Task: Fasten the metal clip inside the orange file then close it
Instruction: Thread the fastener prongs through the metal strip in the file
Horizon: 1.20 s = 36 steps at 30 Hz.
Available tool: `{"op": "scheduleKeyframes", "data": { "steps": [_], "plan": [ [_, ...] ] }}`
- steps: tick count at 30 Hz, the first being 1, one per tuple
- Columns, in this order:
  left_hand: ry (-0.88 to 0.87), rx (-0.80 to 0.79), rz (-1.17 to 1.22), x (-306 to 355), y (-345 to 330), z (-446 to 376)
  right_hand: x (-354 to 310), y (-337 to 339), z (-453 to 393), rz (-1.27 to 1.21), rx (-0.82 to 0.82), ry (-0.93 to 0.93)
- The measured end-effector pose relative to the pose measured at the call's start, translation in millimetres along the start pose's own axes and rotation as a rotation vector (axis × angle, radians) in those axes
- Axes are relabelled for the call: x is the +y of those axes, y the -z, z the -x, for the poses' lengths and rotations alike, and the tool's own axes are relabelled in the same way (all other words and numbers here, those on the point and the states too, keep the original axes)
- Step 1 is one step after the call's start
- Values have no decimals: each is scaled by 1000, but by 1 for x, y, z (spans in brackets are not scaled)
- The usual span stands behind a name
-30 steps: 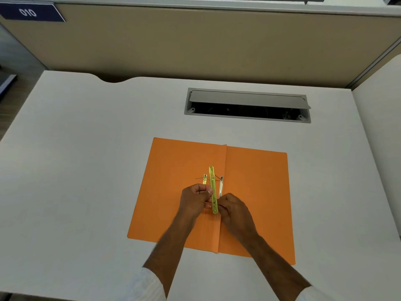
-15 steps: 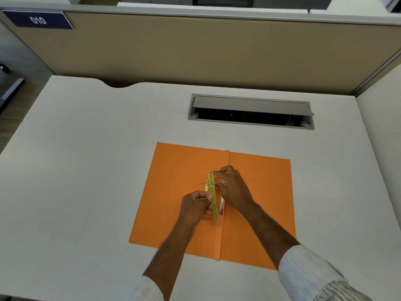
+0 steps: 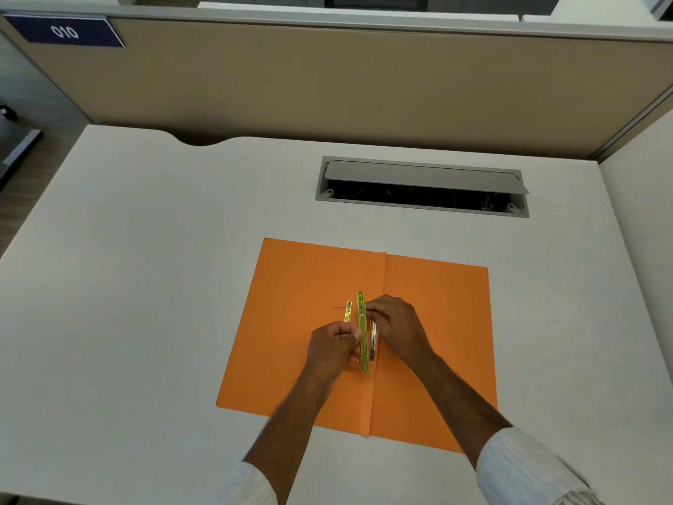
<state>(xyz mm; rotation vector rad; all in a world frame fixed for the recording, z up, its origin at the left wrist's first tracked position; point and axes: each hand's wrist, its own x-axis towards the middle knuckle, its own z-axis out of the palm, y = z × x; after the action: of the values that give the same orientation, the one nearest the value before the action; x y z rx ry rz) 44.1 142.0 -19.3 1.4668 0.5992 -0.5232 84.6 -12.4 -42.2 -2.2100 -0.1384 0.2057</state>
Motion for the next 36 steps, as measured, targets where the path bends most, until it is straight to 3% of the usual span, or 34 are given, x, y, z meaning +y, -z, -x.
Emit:
{"op": "scheduleKeyframes", "data": {
  "steps": [19, 27, 36],
  "plan": [
    [-10, -9, -27, -3, -7, -3, 1, 1, 6, -112, 56, -25],
    [-3, -12, -99, -6, -17, -10, 11, -2, 43, -30, 203, -27],
    [-1, -27, -190, -11, -32, -10, 21, 6, 70, -4, 299, -178]
  ]
}}
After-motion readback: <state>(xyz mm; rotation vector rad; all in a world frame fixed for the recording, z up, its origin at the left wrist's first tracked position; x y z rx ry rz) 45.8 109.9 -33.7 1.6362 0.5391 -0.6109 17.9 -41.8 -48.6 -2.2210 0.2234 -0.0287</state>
